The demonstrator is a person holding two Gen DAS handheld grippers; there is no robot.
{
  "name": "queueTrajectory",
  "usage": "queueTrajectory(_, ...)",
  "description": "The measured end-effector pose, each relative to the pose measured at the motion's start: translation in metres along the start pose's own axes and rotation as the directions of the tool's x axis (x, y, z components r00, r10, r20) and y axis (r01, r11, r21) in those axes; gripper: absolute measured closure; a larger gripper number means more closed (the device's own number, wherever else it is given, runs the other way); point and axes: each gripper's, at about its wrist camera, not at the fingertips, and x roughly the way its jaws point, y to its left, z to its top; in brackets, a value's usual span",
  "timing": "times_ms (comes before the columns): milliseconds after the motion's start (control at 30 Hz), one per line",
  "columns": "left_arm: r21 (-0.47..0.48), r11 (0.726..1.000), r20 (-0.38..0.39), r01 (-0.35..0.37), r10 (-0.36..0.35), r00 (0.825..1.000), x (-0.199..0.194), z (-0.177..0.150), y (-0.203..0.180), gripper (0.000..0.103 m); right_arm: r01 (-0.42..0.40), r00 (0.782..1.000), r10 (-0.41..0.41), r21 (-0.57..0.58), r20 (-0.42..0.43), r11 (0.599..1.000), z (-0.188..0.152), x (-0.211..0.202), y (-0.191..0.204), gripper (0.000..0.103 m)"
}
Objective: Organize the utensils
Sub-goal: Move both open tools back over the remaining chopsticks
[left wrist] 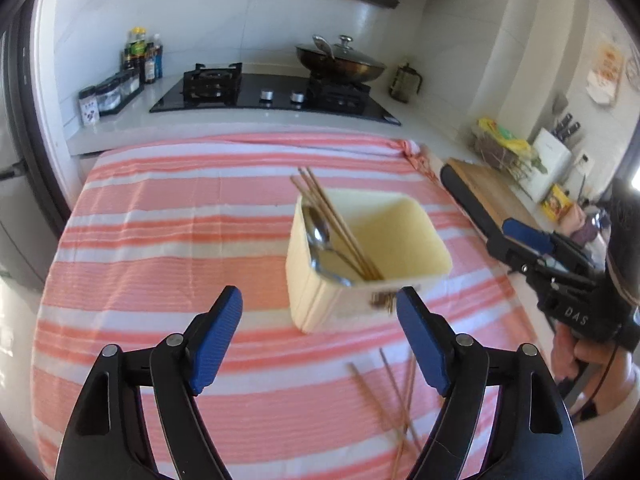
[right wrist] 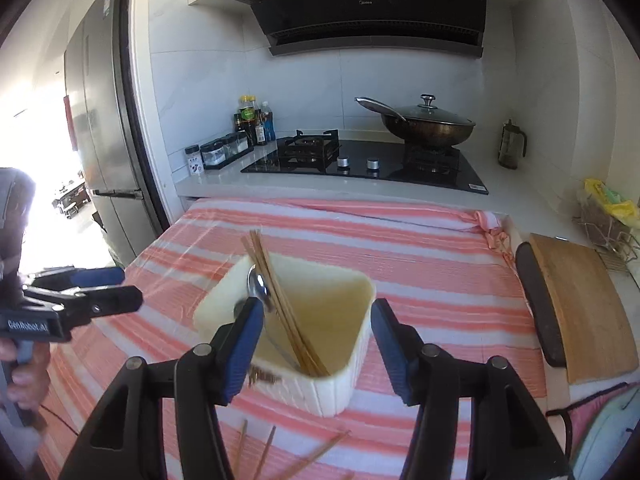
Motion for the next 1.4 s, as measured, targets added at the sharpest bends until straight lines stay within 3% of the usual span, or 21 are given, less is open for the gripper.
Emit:
queueTrajectory(100, 0.074, 0.996, -0.079, -0.040, 0.046, 0.996, -0.024, -0.048, -0.003, 0.021, 0.012, 0.999, -0.013, -0.034, -0.044, 0.999, -0.047, -0.027, 0.000, 0.045)
queueTrajectory(233, 0.136, 0.985, -0.177, -0.103, 0.127, 0.976, -0.047, -0.114, -0.004, 0.021, 0.062, 0.991, -0.072, -0.084, -0.116, 0.994, -0.121, -0.056, -0.004, 0.045)
queueTrajectory(367, 0.075, 0.989, -0.191, -0.125, 0.137, 0.972, -0.057, -0.166, -0.003, 0.014, 0.126, 0.972, -0.135, -0.059, -0.191, 0.990, -0.188, -0.077, -0.010, 0.045)
queueTrajectory(500, -0.026, 0.994, -0.191, -0.102, 0.095, 0.977, -0.034, -0.197, -0.007, 0.013, 0.164, 0.961, -0.158, 0.006, -0.226, 0.986, -0.233, -0.083, -0.013, 0.045)
queueTrajectory(633, -0.068, 0.984, -0.105, -0.164, 0.156, 0.982, -0.009, -0.206, -0.002, 0.013, 0.192, 0.952, -0.179, 0.030, -0.248, 0.981, -0.250, -0.077, -0.015, 0.045)
queueTrajectory(867, -0.111, 0.968, -0.049, -0.223, 0.219, 0.974, 0.013, -0.201, 0.013, 0.012, 0.204, 0.945, -0.182, 0.055, -0.273, 0.977, -0.259, -0.072, -0.013, 0.045)
queueTrajectory(1033, -0.125, 0.961, -0.069, -0.246, 0.239, 0.969, 0.024, -0.212, 0.021, 0.010, 0.220, 0.940, -0.194, 0.063, -0.281, 0.973, -0.262, -0.071, -0.014, 0.042)
queueTrajectory(1200, -0.136, 0.963, -0.086, -0.233, 0.223, 0.971, 0.028, -0.213, 0.024, 0.001, 0.211, 0.942, -0.181, 0.081, -0.282, 0.974, -0.263, -0.070, -0.017, 0.040)
queueTrajectory(1333, -0.070, 0.953, -0.120, -0.295, 0.285, 0.951, 0.035, -0.212, 0.013, 0.000, 0.213, 0.942, -0.182, 0.083, -0.281, 0.974, -0.263, -0.070, -0.017, 0.040)
queueTrajectory(1400, -0.064, 0.953, -0.121, -0.295, 0.286, 0.951, 0.035, -0.213, 0.013, 0.000, 0.217, 0.941, -0.187, 0.079, -0.281, 0.973, -0.263, -0.070, -0.016, 0.040)
